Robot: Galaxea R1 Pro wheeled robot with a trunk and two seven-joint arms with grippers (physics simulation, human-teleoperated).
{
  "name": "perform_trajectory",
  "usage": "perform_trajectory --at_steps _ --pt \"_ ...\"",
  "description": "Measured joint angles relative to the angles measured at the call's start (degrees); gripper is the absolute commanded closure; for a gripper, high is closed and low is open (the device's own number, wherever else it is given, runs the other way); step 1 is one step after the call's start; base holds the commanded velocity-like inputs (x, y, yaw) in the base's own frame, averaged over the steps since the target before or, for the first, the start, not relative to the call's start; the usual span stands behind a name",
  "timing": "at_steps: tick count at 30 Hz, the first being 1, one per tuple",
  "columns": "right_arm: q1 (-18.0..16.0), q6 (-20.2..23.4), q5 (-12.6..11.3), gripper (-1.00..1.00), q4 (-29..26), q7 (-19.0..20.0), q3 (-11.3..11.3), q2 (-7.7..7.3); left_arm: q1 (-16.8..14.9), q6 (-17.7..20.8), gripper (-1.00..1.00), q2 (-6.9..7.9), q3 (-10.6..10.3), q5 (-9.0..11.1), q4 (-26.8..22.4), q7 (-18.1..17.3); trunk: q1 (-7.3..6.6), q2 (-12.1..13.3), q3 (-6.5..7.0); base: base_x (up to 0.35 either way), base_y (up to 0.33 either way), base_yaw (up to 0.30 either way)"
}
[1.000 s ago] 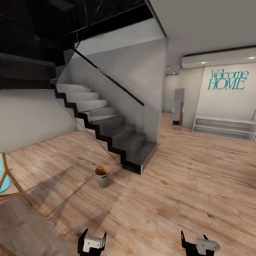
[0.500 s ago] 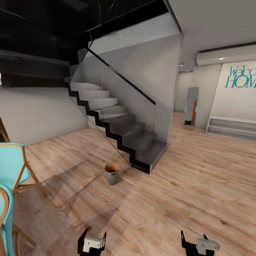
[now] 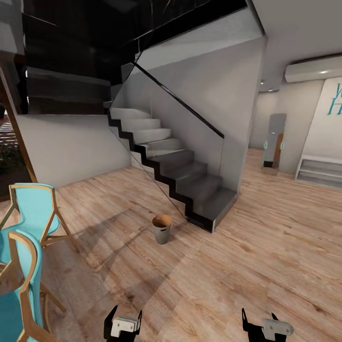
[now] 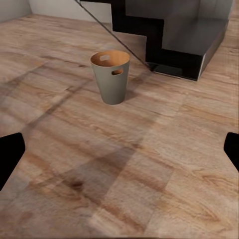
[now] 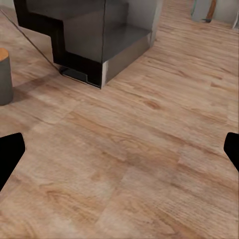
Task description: Put the three can of soda from the living room inside the tash can in the kitchen.
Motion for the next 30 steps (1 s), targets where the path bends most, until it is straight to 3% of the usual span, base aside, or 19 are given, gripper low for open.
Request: perform_trajectory --at_steps 30 --pt "0.0 0.0 0.4 -1.0 0.0 0.0 0.0 0.0 0.0 0.0 -1.0 0.0 -0.1 0.0 0.0 0.0 0.0 0.0 -1.73 0.0 0.0 0.192"
